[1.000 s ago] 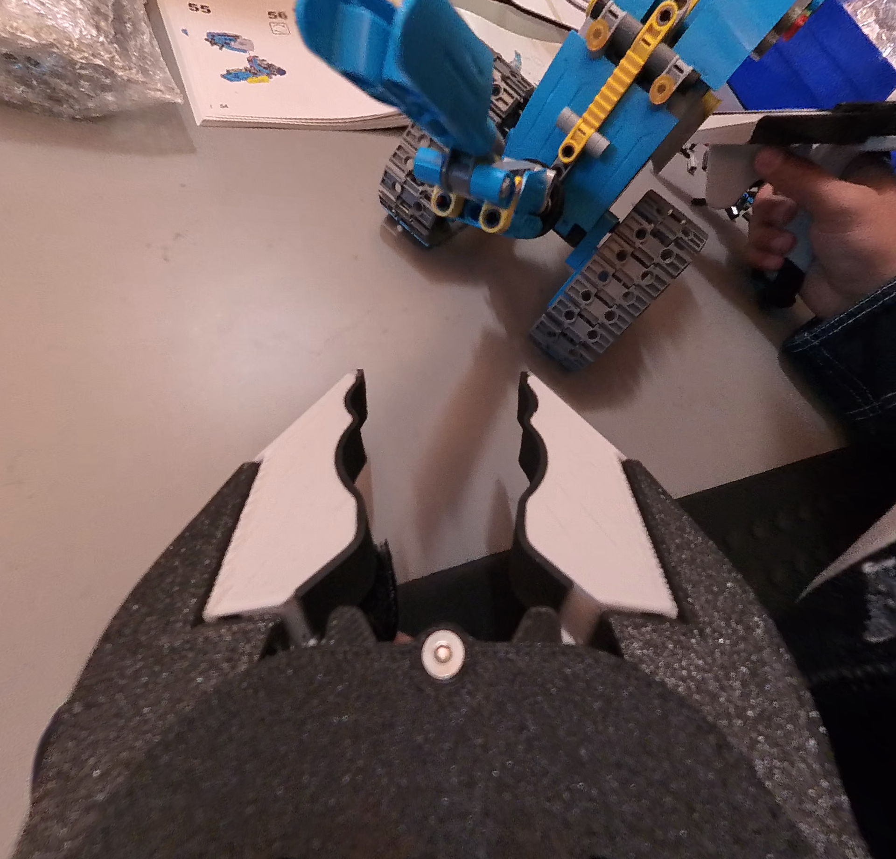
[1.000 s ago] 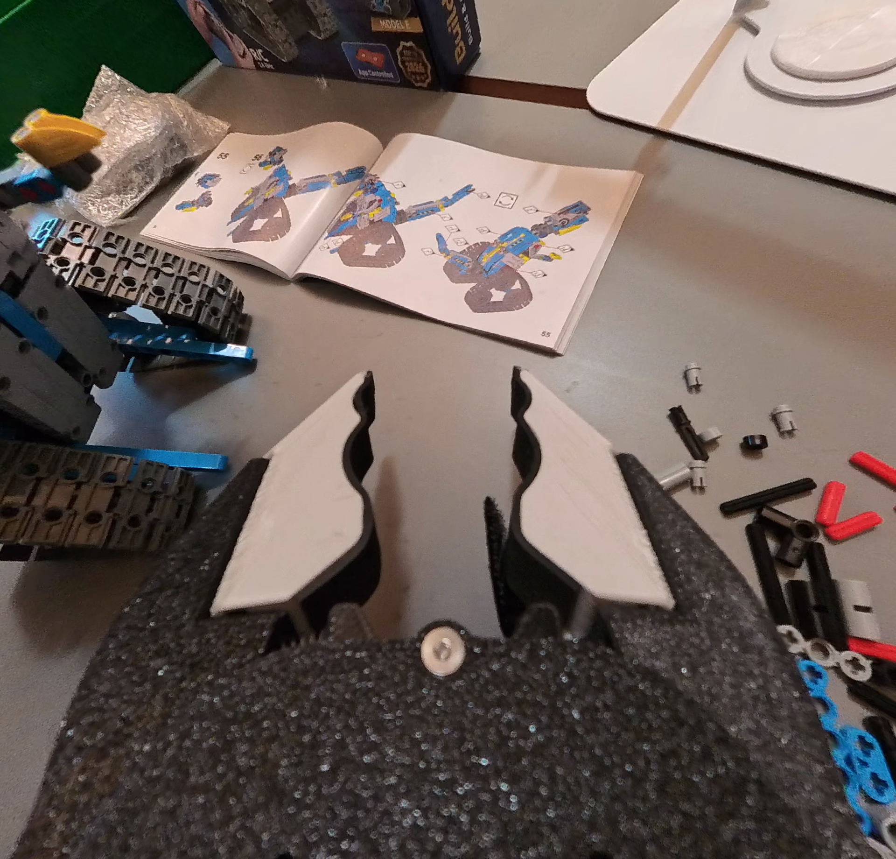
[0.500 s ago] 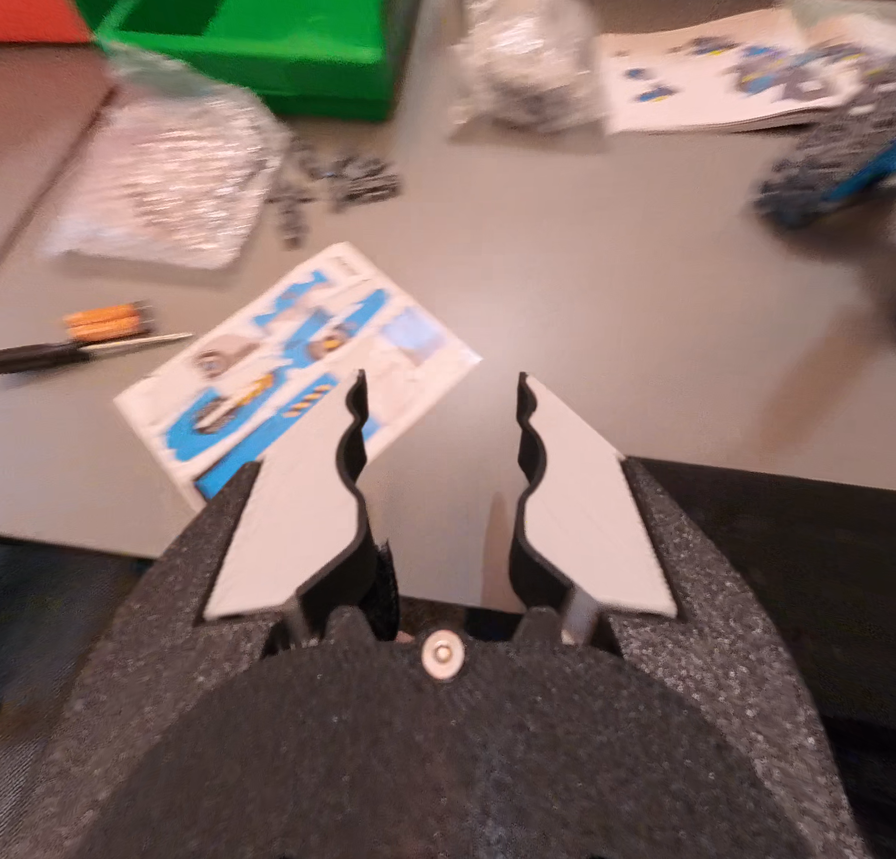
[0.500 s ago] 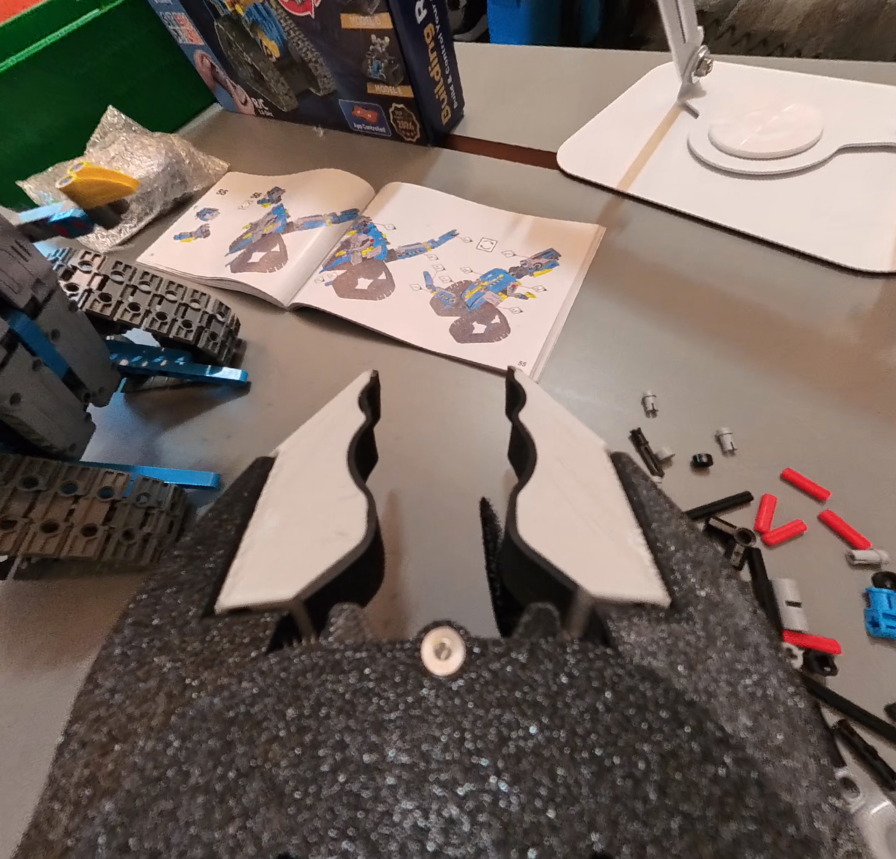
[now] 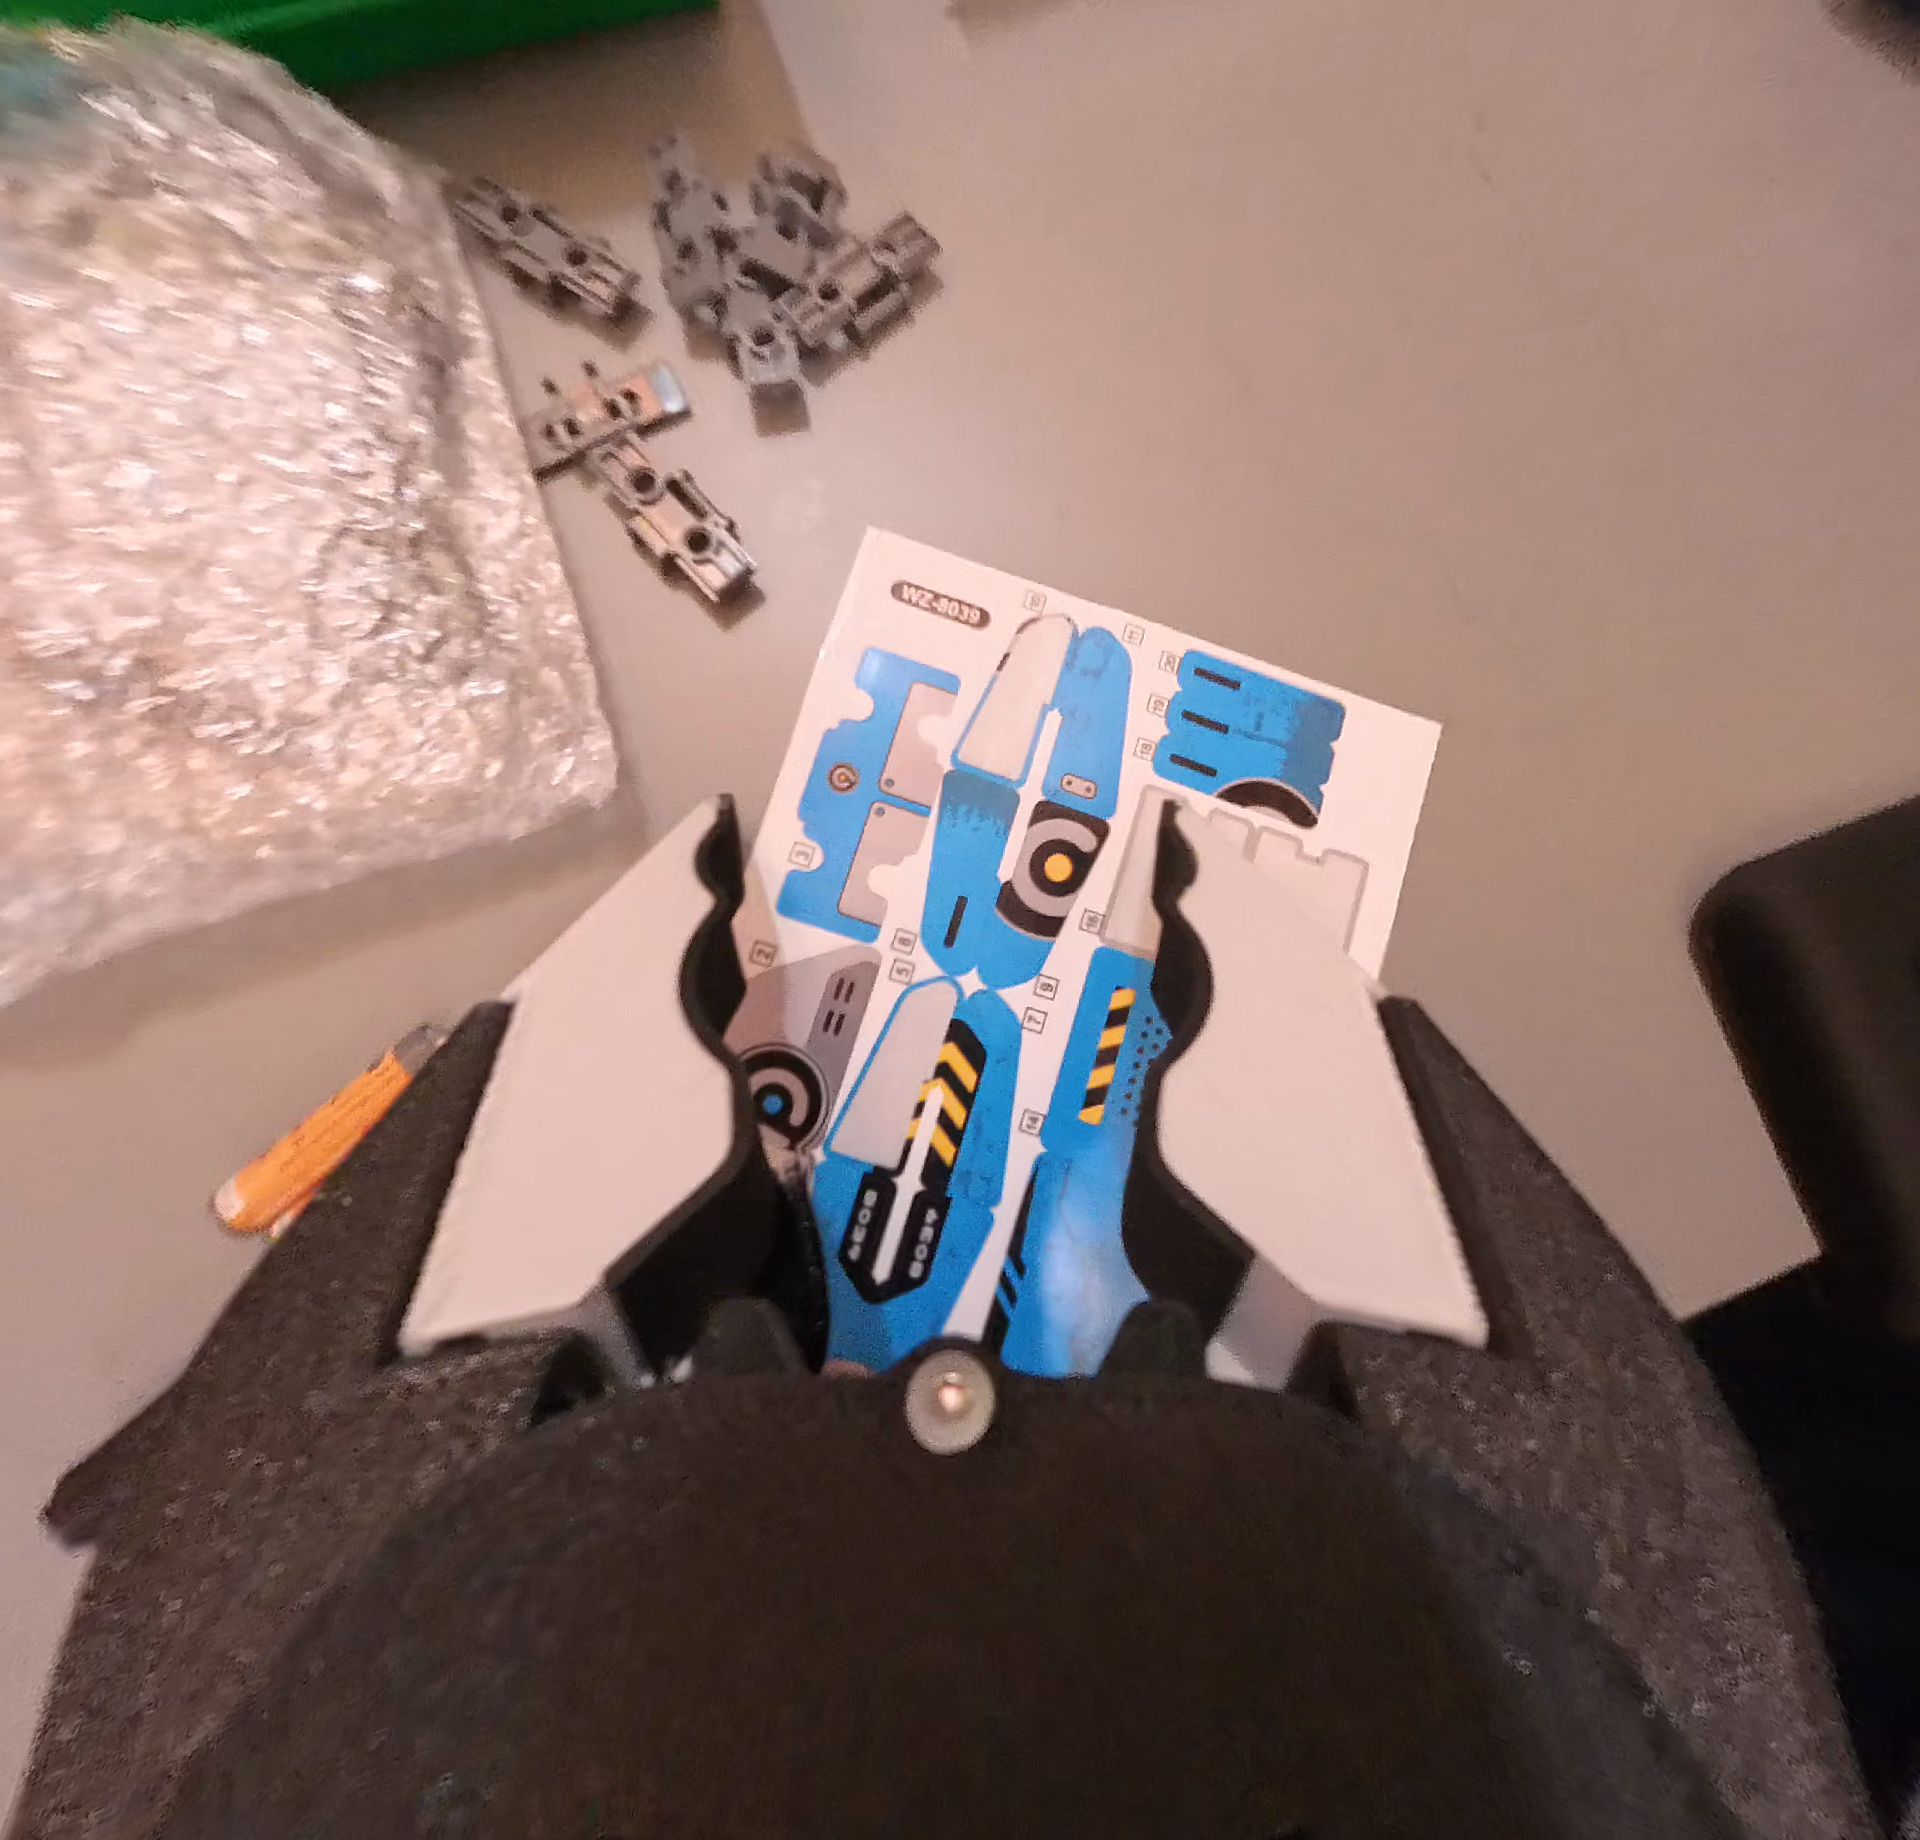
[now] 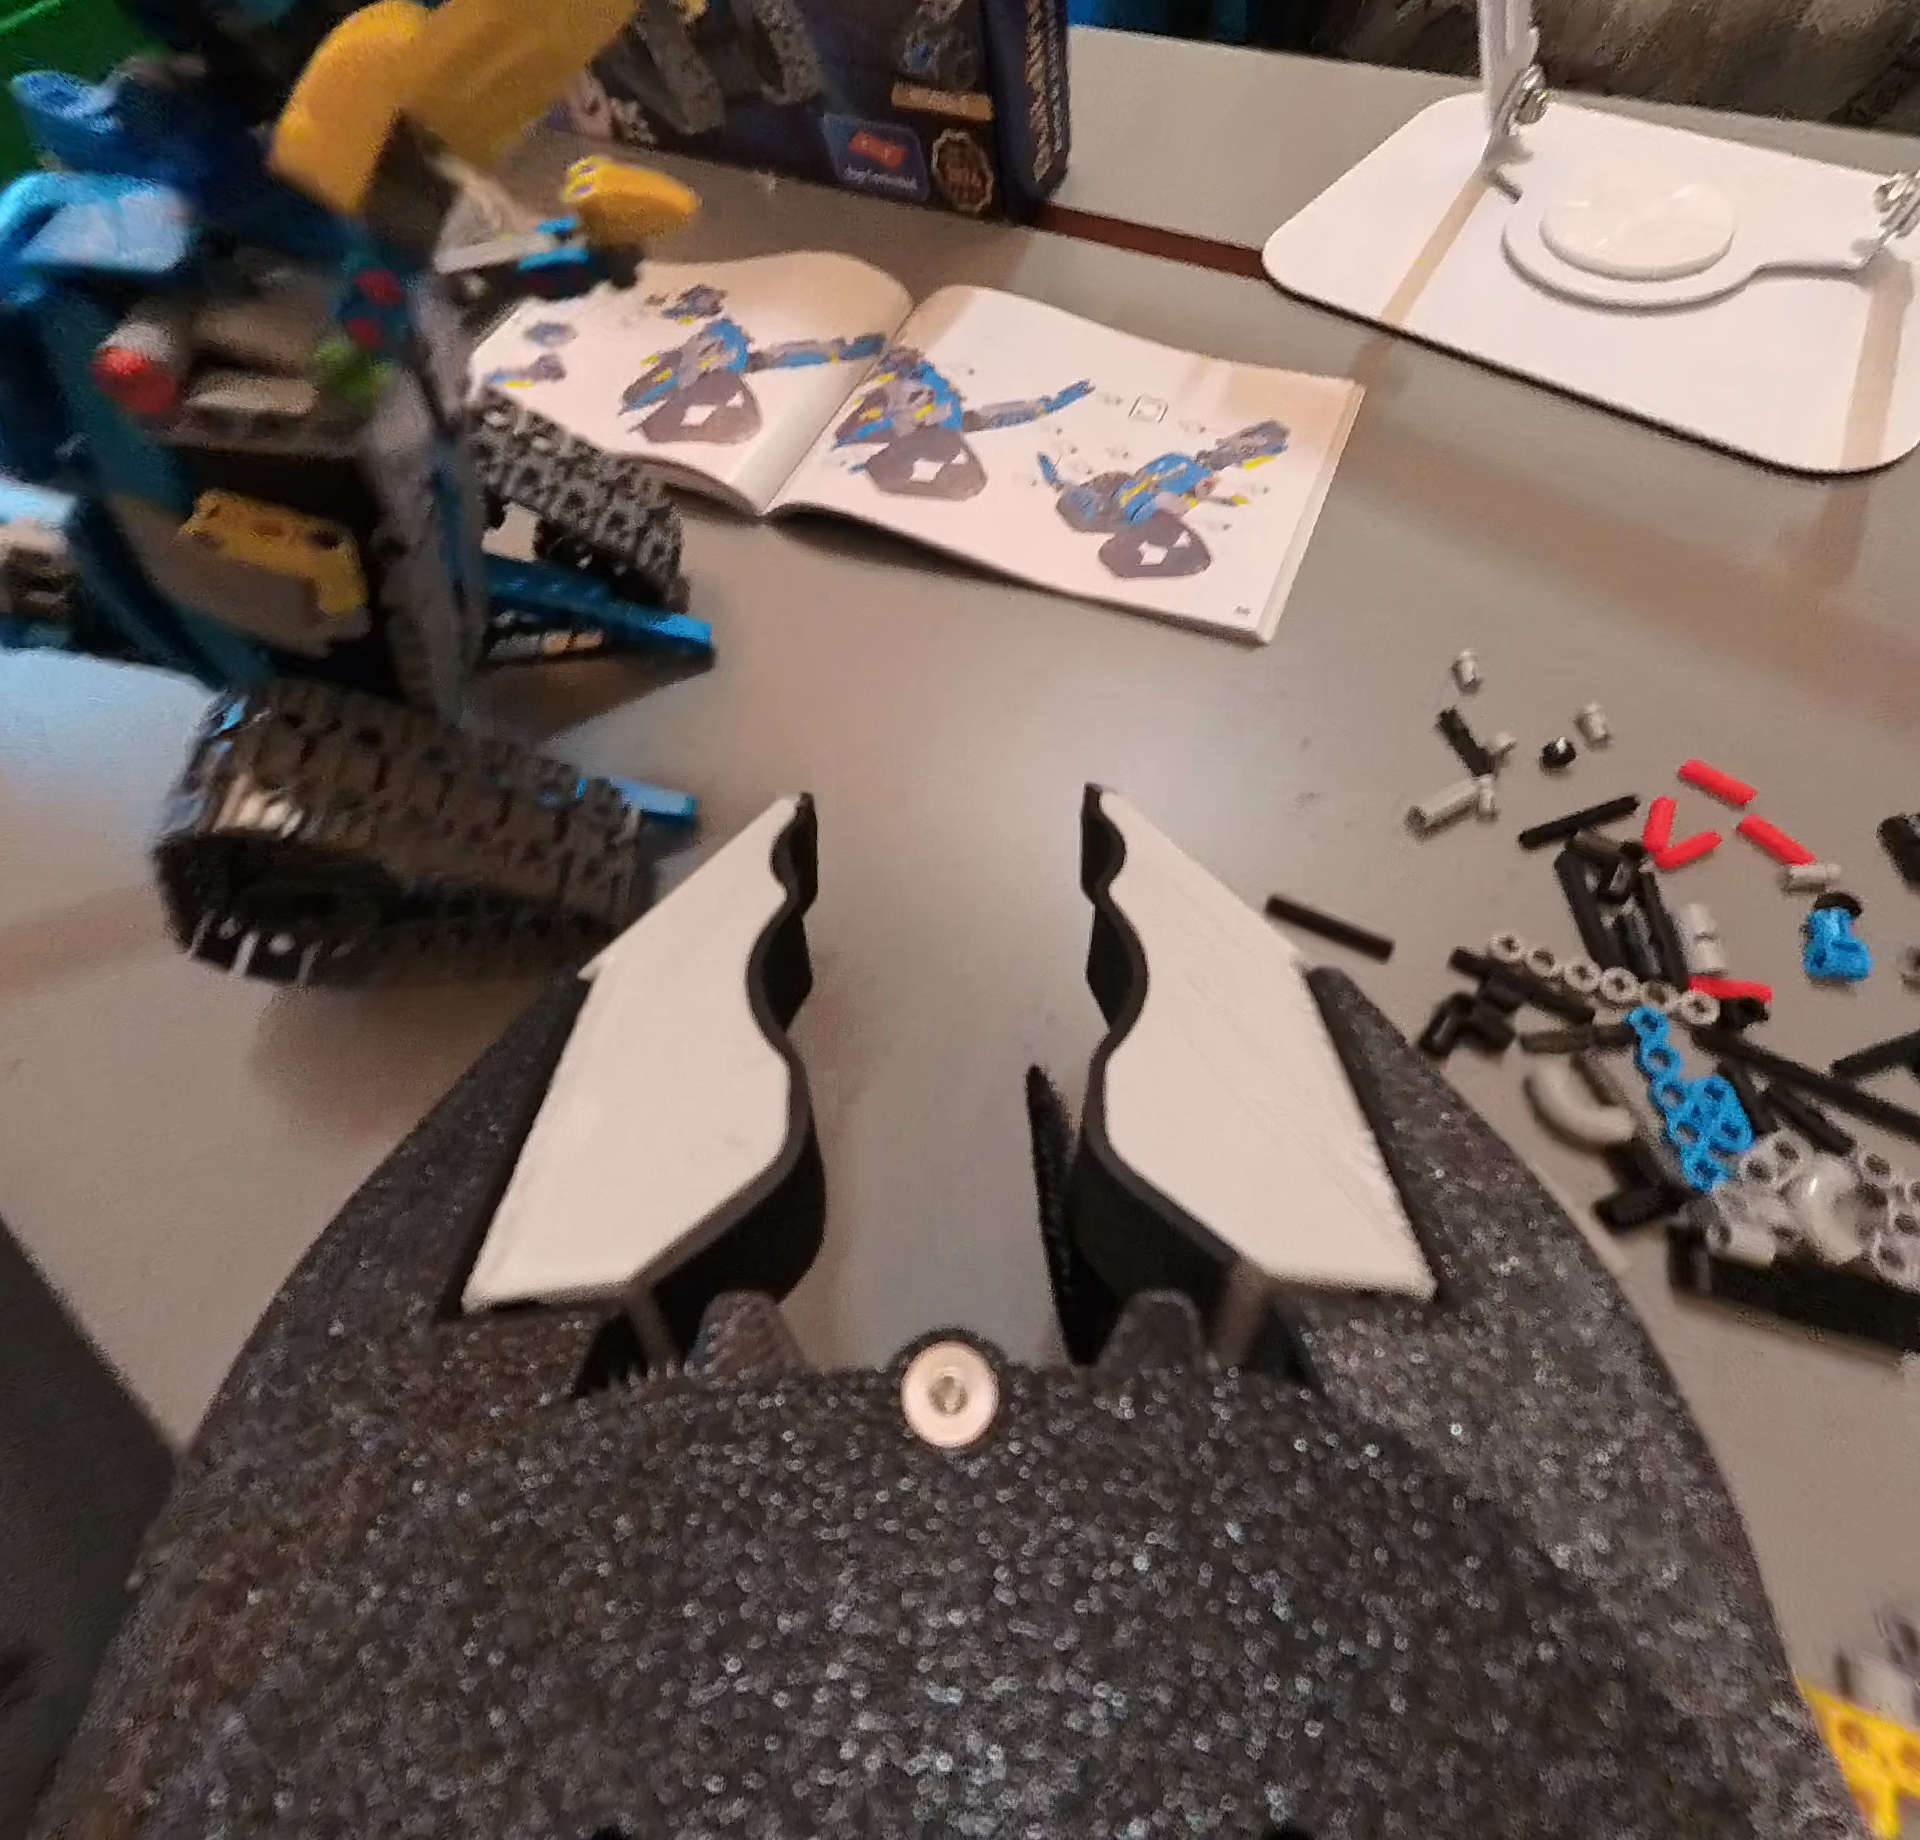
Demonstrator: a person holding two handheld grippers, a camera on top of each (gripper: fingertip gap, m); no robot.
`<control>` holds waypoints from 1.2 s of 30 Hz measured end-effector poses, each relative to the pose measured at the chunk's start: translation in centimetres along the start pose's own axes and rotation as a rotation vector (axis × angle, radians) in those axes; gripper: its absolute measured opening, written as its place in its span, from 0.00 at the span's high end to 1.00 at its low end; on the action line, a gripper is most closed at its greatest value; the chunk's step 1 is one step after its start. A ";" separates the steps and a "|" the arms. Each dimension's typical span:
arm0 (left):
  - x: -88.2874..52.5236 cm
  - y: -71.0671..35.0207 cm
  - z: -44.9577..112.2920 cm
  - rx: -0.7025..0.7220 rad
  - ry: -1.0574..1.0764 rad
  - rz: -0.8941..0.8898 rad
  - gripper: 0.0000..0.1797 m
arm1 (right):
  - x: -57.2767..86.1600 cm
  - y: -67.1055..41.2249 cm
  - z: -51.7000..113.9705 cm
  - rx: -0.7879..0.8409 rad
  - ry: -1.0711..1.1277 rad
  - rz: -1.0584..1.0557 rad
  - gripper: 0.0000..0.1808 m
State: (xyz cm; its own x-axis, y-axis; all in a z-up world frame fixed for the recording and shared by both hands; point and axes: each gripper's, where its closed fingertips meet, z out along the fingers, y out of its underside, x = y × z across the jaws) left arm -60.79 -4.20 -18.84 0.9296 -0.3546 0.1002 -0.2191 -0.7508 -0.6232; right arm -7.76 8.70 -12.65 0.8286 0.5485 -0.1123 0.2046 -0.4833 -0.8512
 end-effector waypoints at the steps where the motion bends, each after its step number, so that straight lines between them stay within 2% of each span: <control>1: -0.1 0.3 0.3 -0.026 0.018 0.014 0.56 | -0.8 0.4 -0.7 -0.005 -0.013 -0.004 0.72; 4: -0.6 0.7 0.5 -0.065 -0.004 0.102 0.64 | -4.6 0.7 -3.0 0.008 -0.110 -0.046 0.72; 8: -0.3 0.8 0.4 -0.070 -0.014 0.133 0.67 | -13.6 0.0 -4.6 0.061 -0.361 -0.142 0.75; 12: 0.6 0.9 0.3 -0.066 -0.010 0.156 0.73 | -22.3 0.3 -3.0 0.034 -0.592 -0.231 0.74; 15: 1.0 1.0 0.1 -0.061 -0.025 0.176 0.75 | -27.5 0.3 -1.2 0.012 -0.717 -0.262 0.75; 16: 1.2 1.0 0.0 -0.055 -0.036 0.195 0.85 | -29.3 0.3 -0.6 -0.002 -0.757 -0.273 0.74; 18: 1.8 0.8 -0.4 -0.028 -0.049 0.228 0.88 | -32.7 0.9 0.7 -0.047 -0.833 -0.324 0.73; 24: 4.1 -0.4 -1.7 0.087 -0.056 0.293 0.97 | -38.7 4.2 6.2 -0.157 -0.816 -0.502 0.72; 29: 7.4 -3.5 -5.7 0.256 -0.040 0.422 0.99 | -41.1 0.8 7.0 -0.064 -0.837 -0.397 0.61; 32: 10.0 -5.8 -9.3 0.361 -0.045 0.516 0.99 | -41.7 -2.6 4.8 0.047 -0.861 -0.369 0.61; 36: 14.3 -8.4 -12.8 0.452 0.003 0.611 0.98 | -41.8 -6.8 1.7 0.094 -0.943 -0.319 0.64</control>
State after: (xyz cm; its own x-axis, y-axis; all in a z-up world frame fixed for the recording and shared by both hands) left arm -49.47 -10.13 -2.24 0.6811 -0.6357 -0.3633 -0.5516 -0.1193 -0.8255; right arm -44.74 -9.76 -3.04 -0.0190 0.9801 -0.1974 0.2696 -0.1851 -0.9450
